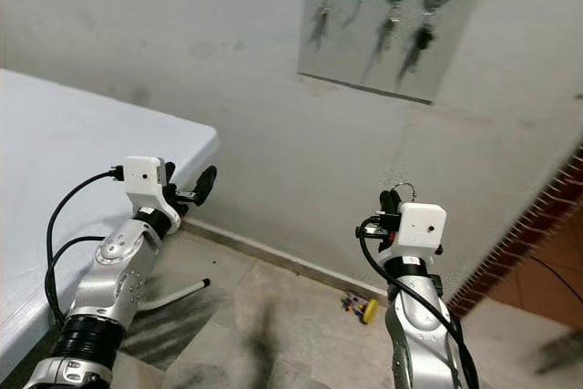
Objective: Hang keys on a hook
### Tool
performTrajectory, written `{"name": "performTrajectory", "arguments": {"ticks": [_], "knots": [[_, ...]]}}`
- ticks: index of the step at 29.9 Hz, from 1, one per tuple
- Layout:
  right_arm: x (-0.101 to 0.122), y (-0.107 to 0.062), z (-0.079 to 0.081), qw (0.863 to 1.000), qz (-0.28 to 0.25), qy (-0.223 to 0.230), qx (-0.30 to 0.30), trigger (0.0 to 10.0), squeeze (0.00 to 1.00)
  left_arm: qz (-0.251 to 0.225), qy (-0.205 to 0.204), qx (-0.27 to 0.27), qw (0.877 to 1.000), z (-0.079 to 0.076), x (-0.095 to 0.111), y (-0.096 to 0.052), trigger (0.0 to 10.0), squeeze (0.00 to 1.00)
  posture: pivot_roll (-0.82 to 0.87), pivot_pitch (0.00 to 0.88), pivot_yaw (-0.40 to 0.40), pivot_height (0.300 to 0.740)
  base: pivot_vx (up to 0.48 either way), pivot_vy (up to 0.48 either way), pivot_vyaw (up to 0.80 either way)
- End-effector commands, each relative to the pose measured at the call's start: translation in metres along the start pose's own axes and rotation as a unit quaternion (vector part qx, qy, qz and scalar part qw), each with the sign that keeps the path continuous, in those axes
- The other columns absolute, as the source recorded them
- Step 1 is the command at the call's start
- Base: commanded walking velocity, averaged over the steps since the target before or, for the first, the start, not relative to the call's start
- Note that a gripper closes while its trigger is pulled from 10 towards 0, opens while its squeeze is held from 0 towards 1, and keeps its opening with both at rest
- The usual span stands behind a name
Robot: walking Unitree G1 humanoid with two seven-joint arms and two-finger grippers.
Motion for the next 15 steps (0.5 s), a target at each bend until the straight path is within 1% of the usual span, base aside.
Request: {"name": "performTrajectory", "arguments": {"ticks": [1,14,15], "knots": [[0.0076,-0.0001,-0.0015,1.0,-0.011,-0.003,-0.002,10.0,0.0,-0.004,0.002,0.0,1.0,-0.0001,0.0039,0.0009,10.0,0.0,-0.02,0.0,-0.048,0.711,0.296,0.0,0.0],[0.008,-0.0003,-0.0017,1.0,-0.01,-0.004,-0.001,10.0,0.0,-0.005,0.001,0.003,1.0,-0.0002,0.0042,0.0011,10.0,0.0,-0.02,0.0,-0.052,0.711,0.294,0.0,0.0],[0.008,-0.0003,-0.0015,1.0,-0.01,-0.004,-0.001,10.0,0.0,-0.006,0.002,0.004,1.0,-0.0001,0.0044,0.0011,10.0,0.0,-0.02,0.0,-0.052,0.711,0.0,0.0,0.0]]}}
Point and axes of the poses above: a point about 5 cm out from each wrist's last joint towards the gripper, its own y axis pointing out of the wrist towards the gripper, its own x axis along the axis of the wrist's last joint, z = x × y, the point moved 4 cm from there along y, pointing out of the wrist towards the gripper, and after that the axes turned 13 degrees about y, right-handed, at the moved point
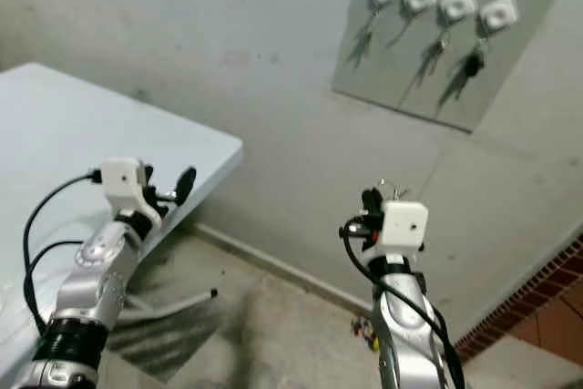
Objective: Hang keys on a hook
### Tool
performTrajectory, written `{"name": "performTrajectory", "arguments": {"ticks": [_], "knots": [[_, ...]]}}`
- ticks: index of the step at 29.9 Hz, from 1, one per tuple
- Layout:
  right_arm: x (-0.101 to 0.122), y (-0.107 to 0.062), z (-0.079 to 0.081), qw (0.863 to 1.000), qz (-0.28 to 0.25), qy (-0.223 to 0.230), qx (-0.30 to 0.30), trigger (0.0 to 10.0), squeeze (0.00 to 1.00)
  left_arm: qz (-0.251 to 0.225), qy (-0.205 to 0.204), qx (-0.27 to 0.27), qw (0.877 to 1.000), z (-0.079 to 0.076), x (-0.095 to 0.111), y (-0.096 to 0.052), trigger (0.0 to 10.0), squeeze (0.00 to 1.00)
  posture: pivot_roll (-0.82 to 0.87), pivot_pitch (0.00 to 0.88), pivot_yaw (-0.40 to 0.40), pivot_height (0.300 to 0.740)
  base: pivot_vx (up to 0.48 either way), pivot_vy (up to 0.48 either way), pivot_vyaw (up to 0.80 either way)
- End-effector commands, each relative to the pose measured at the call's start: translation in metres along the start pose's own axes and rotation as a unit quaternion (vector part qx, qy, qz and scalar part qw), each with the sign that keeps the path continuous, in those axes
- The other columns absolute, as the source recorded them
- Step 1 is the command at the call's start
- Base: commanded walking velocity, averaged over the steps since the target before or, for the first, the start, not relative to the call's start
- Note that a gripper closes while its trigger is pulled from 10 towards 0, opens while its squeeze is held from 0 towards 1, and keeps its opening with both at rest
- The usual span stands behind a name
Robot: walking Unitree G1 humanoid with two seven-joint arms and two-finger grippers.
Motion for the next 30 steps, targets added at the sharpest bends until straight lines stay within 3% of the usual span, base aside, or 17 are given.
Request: {"name": "performTrajectory", "arguments": {"ticks": [1,30], "knots": [[0.0065,-0.0002,-0.0074,1.0,-0.008,-0.005,-0.01,10.0,0.0,-0.003,0.002,-0.015,1.0,-0.0118,0.003,0.0031,10.0,0.0,-0.02,0.0,-0.055,0.711,0.289,0.0,0.0],[0.0046,-0.0025,-0.0059,1.0,0.0,-0.004,-0.006,10.0,0.0,-0.003,-0.008,-0.011,1.0,-0.0124,0.0036,0.0025,10.0,0.0,-0.02,0.0,-0.06,0.711,0.32,0.0,0.0]]}}
Point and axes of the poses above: a point about 5 cm out from each wrist's last joint towards the gripper, its own y axis pointing out of the wrist towards the gripper, its own x axis along the axis of the wrist's last joint, z = x × y, the point moved 4 cm from there along y, pointing out of the wrist towards the gripper, and after that the axes turned 13 degrees about y, right-handed, at the moved point
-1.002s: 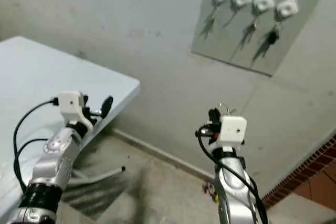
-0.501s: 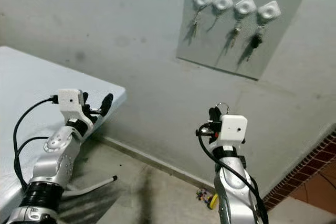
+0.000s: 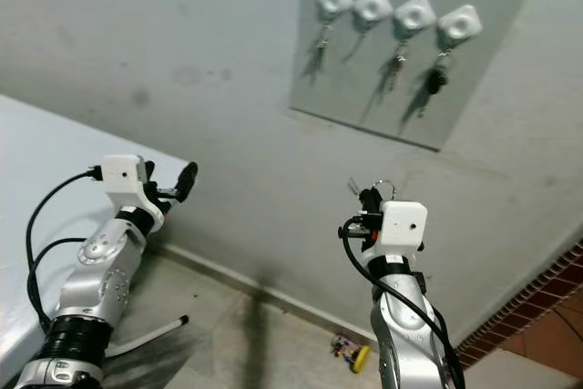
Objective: Hang keys on a hook
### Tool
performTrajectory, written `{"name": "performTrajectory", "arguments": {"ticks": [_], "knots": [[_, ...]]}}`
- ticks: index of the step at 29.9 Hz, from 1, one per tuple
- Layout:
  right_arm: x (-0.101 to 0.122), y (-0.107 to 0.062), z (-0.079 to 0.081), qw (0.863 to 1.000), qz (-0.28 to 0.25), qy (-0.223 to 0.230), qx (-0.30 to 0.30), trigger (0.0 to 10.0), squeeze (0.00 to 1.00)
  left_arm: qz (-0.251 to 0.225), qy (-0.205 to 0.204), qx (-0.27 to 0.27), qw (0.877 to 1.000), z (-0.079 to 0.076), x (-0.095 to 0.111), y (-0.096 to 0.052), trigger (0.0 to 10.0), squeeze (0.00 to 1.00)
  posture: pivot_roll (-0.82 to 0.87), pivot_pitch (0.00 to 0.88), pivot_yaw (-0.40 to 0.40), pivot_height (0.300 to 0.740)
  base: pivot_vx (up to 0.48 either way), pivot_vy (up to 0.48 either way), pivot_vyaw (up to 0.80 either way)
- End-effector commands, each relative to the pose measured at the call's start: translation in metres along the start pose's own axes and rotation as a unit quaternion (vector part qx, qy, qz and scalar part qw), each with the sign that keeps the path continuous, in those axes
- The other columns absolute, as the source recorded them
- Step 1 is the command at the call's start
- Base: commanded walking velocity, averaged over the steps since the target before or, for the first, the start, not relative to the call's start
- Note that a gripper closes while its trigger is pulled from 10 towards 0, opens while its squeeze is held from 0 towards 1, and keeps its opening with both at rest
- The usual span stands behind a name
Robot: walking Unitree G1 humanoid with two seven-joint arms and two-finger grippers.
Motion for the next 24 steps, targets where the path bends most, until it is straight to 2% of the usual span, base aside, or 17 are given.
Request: {"name": "performTrajectory", "arguments": {"ticks": [1,18,21,24], "knots": [[0.006,0.001,-0.001,1.0,-0.008,0.001,-0.002,10.0,0.0,-0.006,0.009,-0.002,1.0,0.0,0.006,0.001,10.0,0.0,-0.02,0.0,-0.06,0.711,0.352,0.0,0.0],[0.005,0.0,0.0,1.0,-0.005,0.0,0.001,10.0,0.0,-0.003,0.014,0.0,1.0,0.0,0.004,0.001,10.0,0.0,-0.02,0.0,-0.061,0.711,0.351,0.0,0.0],[0.002,-0.001,0.004,0.999,0.011,-0.011,0.027,10.0,0.0,-0.024,0.016,-0.011,1.0,-0.003,0.013,0.001,10.0,0.0,-0.02,0.0,-0.059,0.711,0.0,0.0,0.0],[0.002,-0.001,0.005,0.999,0.012,-0.013,0.032,10.0,0.0,-0.026,0.015,-0.013,0.999,-0.003,0.014,0.002,10.0,0.0,-0.02,0.0,-0.059,0.711,0.0,0.0,0.0]]}}
Point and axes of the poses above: a point about 5 cm out from each wrist's last joint towards the gripper, its own y axis pointing out of the wrist towards the gripper, its own x axis along the axis of the wrist's last joint, z = x × y, the point moved 4 cm from there along y, pointing out of the wrist towards the gripper, and after that the axes turned 13 degrees about y, right-handed, at the moved point
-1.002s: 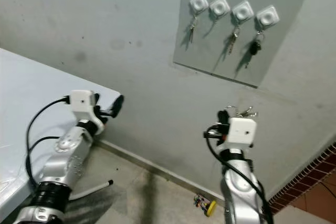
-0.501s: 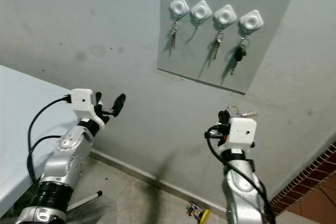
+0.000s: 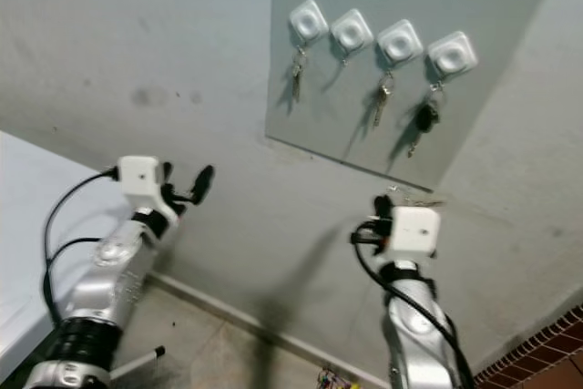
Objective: Hang keys on a hook
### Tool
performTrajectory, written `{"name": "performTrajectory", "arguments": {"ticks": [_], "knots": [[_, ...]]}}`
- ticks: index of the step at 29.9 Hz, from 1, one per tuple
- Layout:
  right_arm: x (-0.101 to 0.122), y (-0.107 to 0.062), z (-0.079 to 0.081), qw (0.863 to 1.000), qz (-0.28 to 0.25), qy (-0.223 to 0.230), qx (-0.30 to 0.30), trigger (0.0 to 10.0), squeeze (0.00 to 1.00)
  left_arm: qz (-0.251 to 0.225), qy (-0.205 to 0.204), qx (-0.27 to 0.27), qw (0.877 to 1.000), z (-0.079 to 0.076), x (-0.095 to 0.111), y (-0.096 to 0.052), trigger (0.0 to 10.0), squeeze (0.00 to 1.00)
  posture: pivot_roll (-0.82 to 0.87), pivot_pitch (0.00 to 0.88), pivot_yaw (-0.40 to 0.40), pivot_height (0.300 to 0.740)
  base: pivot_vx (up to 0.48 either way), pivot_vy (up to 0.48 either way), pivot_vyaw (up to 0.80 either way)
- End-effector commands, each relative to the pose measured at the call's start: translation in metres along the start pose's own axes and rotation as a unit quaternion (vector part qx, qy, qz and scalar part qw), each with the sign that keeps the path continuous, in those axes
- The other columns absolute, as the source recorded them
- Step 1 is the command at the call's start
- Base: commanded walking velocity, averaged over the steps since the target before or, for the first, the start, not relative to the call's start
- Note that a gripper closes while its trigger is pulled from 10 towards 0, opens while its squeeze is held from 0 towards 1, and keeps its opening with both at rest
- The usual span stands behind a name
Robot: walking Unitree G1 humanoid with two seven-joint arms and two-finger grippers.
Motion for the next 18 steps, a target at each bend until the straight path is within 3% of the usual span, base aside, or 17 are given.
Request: {"name": "performTrajectory", "arguments": {"ticks": [1,3,12,18], "knots": [[0.009,-0.001,-0.008,1.0,-0.004,-0.019,0.011,10.0,0.0,-0.035,0.001,-0.034,0.999,-0.017,0.02,0.006,10.0,0.0,-0.03,0.0,-0.055,0.711,0.0,0.0,0.0],[0.017,0.003,-0.003,0.998,-0.007,-0.035,0.054,10.0,0.0,-0.067,0.015,-0.071,0.995,-0.025,0.042,0.009,10.0,0.0,-0.03,0.0,-0.052,0.711,0.0,0.0,0.0],[0.036,0.016,0.007,0.994,-0.021,-0.036,0.104,10.0,0.0,-0.121,0.052,-0.129,0.983,-0.048,0.072,0.008,10.0,0.0,-0.01,0.0,-0.058,0.711,0.0,0.0,0.0],[0.066,0.026,0.033,0.981,-0.062,-0.002,0.184,10.0,0.0,-0.158,0.055,-0.171,0.971,-0.066,0.096,0.003,10.0,0.0,-0.01,0.0,-0.055,0.711,0.0,0.0,0.0]]}}
Point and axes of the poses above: a point about 5 cm out from each wrist's last joint towards the gripper, its own y axis pointing out of the wrist towards the gripper, its own x axis along the axis of the wrist's last joint, z = x × y, the point moved 4 cm from there along y, pointing out of the wrist towards the gripper, and after that the axes turned 13 degrees about y, right-handed, at the moved point
